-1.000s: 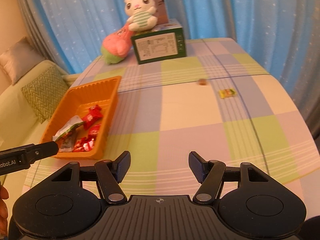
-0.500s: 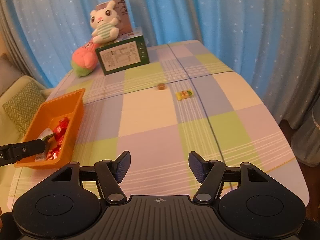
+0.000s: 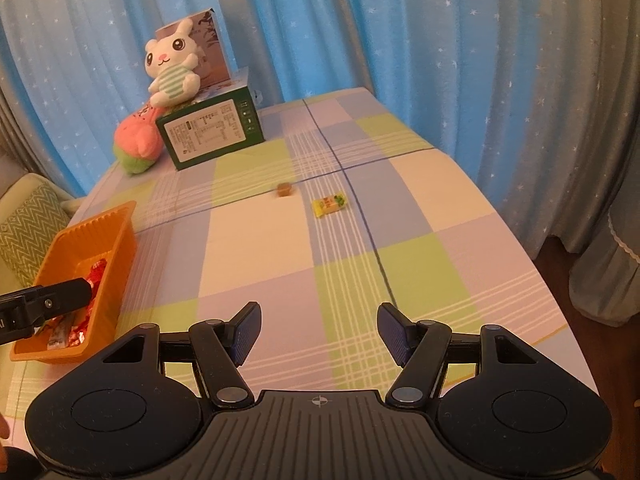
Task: Organize snacks
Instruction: 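Move both open tools away from the tray toward the yellow candy, then grasp the yellow candy with the right tool while the left tool approaches the brown sweet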
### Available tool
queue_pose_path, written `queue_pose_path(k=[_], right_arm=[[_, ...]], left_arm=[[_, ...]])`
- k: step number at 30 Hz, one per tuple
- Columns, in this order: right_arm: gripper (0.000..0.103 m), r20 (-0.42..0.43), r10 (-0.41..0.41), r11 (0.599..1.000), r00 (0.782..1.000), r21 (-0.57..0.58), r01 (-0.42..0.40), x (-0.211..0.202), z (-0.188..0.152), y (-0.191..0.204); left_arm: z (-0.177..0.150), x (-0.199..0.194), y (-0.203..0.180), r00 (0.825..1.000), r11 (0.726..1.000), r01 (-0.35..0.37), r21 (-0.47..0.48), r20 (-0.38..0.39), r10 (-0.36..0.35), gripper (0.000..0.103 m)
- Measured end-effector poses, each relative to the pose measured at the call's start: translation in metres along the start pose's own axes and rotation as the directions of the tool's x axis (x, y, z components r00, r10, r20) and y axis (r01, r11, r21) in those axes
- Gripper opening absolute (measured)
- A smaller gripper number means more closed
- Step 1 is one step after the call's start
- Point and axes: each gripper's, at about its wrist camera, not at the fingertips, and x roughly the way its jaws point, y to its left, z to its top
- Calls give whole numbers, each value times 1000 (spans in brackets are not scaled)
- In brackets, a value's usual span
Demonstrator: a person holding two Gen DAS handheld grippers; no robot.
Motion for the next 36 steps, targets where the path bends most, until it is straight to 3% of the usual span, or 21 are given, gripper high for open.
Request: queue_pose_path(k=[4, 23, 36], right_arm=[[64, 8, -3, 1000, 1000, 0, 3, 7, 7, -6], [64, 35, -5, 998, 999, -65, 7, 72, 45, -26], [64, 62, 47, 986, 997, -166, -36, 144, 68, -27]], left_arm=[[6, 11, -6, 999, 1000, 20, 3, -37, -20, 88], [37, 82, -25, 998, 998, 7, 59, -61, -4, 88], [64, 145, -20, 996, 993, -46, 109, -65, 53, 88]])
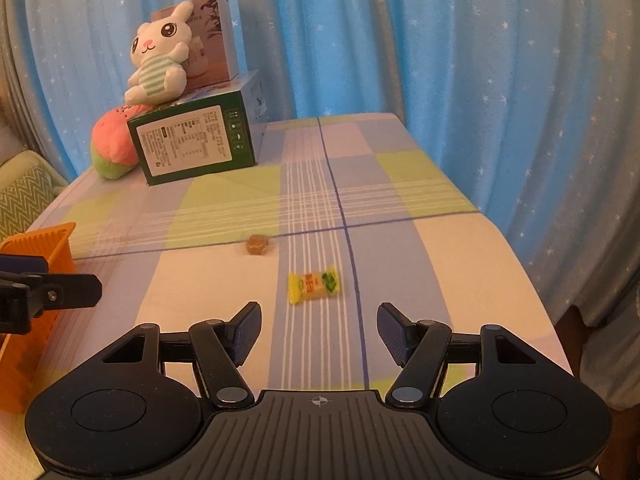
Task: Organize snacks
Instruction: 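Grasp the yellow candy with the right tool while the left tool approaches the brown sweet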
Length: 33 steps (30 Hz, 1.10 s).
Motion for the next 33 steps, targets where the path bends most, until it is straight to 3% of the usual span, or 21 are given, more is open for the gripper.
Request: queue_pose_path(k=[18, 20, 26, 28, 33], right_arm=[[64, -8, 51, 992, 999, -112, -52, 88, 2, -1], [54, -20, 43, 992, 999, -121, -45, 95, 0, 0], [40, 2, 24, 987, 1000, -158, -24, 98, -1, 1], [26, 1, 22, 985, 1000, -173, -21, 97, -1, 2], [24, -4, 12, 986, 1000, -165, -12, 94, 2, 2]], left_arm=[[9, 60, 5, 999, 1000, 0, -27, -36, -1, 88], [8, 64, 4, 999, 1000, 1, -27, -39, -2, 88], [7, 71, 1, 999, 1000, 11, -25, -49, -12, 88], [7, 73, -1, 999, 1000, 13, -21, -50, -14, 88], [10, 78, -5, 999, 1000, 16, -9, -48, -16, 88]])
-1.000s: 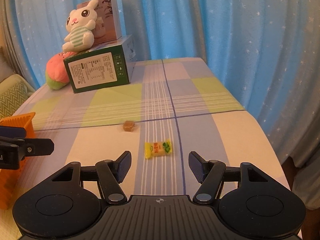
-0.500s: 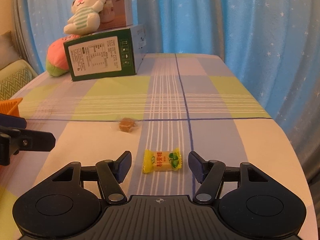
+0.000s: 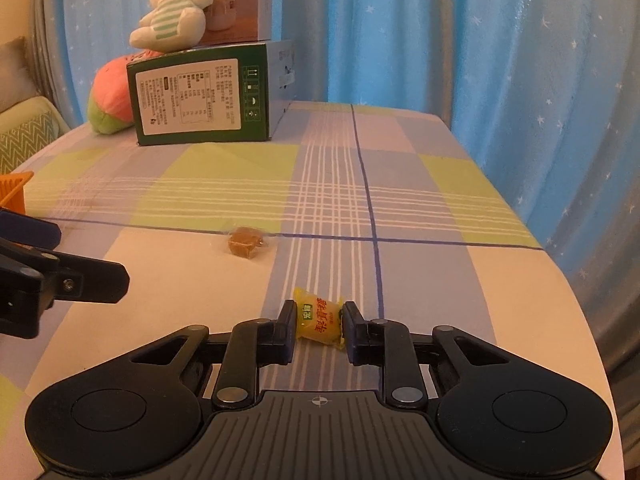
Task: Organize snacks
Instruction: 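Grasp the yellow candy with the right tool while the left tool approaches the brown sweet, then grasp the small brown sweet with the left tool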
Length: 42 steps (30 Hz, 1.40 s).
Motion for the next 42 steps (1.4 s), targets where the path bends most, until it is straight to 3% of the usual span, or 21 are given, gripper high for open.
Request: queue_pose_path(k=[9, 14, 22, 25, 28, 31, 36, 42], right_arm=[[24, 39, -44, 994, 998, 99, 40, -14, 10, -21], [24, 37, -76, 987, 996, 141, 70, -16, 12, -34], [24, 41, -95, 980, 995, 178, 86, -16, 14, -44], [24, 42, -95, 979, 995, 185, 86, -16, 14, -45], [24, 42, -97, 976, 994, 200, 87, -16, 14, -49], [24, 37, -98, 972, 994, 217, 88, -15, 14, -52], [24, 36, -98, 972, 995, 218, 88, -15, 14, -53], [24, 42, -99, 973, 994, 215, 88, -17, 15, -52]], left_arm=[[11, 21, -2, 1000, 1000, 19, -18, 25, -19, 86], [14, 41, -8, 998, 998, 55, -36, 32, -54, 76], [20, 69, -29, 994, 996, 82, -27, 71, -80, 73], [22, 79, -39, 995, 997, 75, -21, 67, -74, 61], [21, 83, -46, 995, 999, 47, 2, 88, -47, 56], [19, 84, -50, 994, 1000, -1, 28, 108, -2, 39], [17, 80, -47, 994, 999, -3, 37, 108, -1, 34], [5, 61, -42, 996, 1000, 4, -18, 92, -3, 29]])
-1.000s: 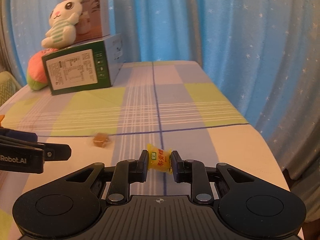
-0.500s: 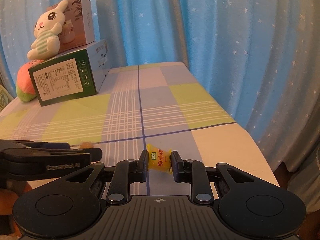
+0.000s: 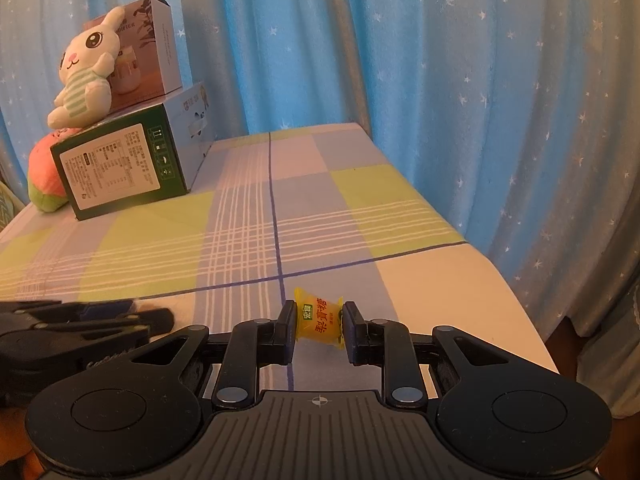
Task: Organize snacks
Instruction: 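Grasp the small brown sweet with the left tool, then carry the brown sweet and yellow candy over the orange tray with both tools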
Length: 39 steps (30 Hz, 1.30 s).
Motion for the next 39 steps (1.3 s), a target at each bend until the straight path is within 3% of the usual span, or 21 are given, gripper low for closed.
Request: queue_pose_path(k=[15, 27, 39], right_arm=[[24, 4, 37, 996, 999, -75, -37, -40, -3, 27], [24, -50, 81, 994, 995, -74, -85, -115, -44, 66], [24, -109, 51, 998, 993, -29, -54, -197, -76, 85]], left_arm=[[-42, -91, 14, 998, 994, -43, -96, 47, 47, 29], [-71, -173, 38, 998, 982, -49, -184, 17, 53, 29], [-89, -262, 51, 997, 986, -37, -163, 60, 47, 29]])
